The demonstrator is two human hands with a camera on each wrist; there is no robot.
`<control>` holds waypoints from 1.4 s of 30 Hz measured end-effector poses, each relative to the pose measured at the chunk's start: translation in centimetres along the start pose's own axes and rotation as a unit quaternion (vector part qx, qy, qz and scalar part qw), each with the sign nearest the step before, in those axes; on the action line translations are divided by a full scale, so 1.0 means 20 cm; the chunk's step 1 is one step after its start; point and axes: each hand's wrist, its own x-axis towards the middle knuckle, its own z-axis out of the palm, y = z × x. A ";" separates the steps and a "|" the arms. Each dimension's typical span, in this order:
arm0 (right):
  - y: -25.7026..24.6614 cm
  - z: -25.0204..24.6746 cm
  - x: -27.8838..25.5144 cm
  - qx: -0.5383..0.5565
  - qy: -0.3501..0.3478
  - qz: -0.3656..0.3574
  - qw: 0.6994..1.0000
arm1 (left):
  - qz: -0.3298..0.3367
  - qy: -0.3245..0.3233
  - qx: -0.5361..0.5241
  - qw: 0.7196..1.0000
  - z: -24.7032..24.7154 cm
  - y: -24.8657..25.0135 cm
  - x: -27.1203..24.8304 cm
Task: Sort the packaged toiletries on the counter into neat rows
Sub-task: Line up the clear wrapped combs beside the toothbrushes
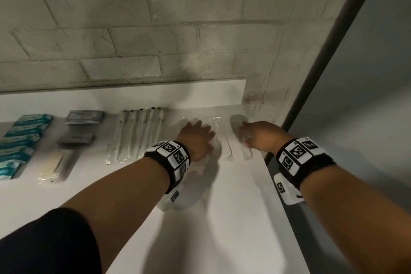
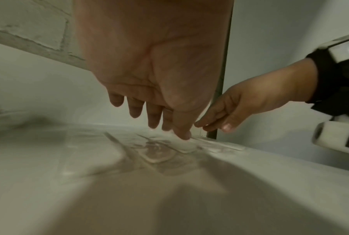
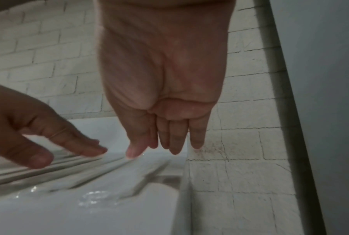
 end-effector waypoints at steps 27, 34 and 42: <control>0.01 0.06 0.03 0.034 -0.006 -0.034 0.999 | -0.064 0.046 -0.040 0.996 0.02 0.12 0.02; -0.17 0.10 0.01 -0.098 -0.078 -0.080 0.989 | -0.090 -0.047 -0.040 0.994 0.02 0.14 -0.02; -0.18 0.10 -0.03 -0.056 -0.067 -0.070 0.994 | -0.083 -0.040 -0.041 0.995 0.02 0.14 -0.03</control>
